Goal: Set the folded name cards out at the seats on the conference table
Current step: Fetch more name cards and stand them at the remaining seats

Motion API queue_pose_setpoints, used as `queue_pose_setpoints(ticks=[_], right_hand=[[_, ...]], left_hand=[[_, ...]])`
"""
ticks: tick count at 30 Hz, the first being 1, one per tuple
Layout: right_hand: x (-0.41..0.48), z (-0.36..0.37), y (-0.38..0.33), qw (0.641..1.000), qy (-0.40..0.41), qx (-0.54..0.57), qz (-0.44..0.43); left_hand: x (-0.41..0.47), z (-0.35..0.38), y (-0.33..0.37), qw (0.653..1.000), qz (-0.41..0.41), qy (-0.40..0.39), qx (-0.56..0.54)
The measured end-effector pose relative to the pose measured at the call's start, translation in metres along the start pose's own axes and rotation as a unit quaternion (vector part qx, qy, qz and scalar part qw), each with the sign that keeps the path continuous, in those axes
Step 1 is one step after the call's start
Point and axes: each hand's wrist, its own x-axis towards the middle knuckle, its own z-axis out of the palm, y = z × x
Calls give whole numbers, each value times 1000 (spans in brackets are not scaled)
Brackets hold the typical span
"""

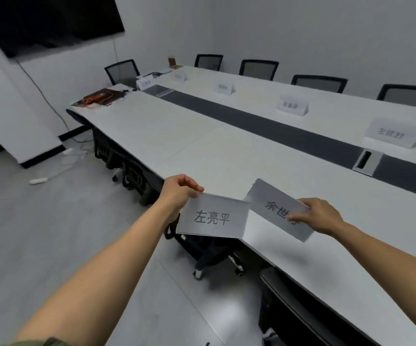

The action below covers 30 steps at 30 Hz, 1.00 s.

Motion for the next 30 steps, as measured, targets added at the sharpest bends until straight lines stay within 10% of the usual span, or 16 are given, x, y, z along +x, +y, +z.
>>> queue_pose_setpoints(ticks=[30], right_hand=[[191,4,58,929,86,10,361]], left_hand=[[424,158,15,985,-163,-42,-34]])
